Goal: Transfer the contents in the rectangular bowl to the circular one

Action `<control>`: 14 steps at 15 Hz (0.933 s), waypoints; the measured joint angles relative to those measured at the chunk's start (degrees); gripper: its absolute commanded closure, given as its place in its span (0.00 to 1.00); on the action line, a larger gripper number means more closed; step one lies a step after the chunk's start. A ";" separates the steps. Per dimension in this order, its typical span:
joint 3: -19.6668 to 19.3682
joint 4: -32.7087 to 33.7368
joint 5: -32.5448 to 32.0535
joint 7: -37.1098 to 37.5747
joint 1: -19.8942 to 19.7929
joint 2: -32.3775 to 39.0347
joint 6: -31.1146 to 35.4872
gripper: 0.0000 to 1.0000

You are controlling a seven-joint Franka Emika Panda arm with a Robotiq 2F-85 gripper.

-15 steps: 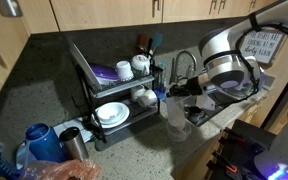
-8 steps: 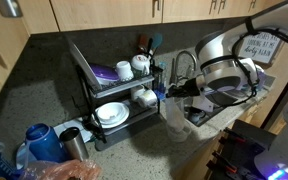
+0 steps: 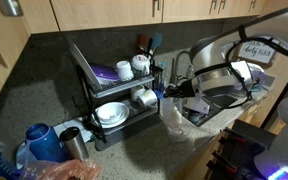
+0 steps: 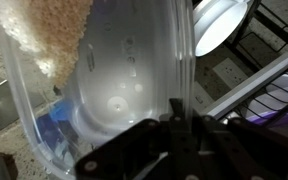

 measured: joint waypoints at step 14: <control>14.48 0.26 -15.57 36.43 -11.22 -17.01 -2.00 0.99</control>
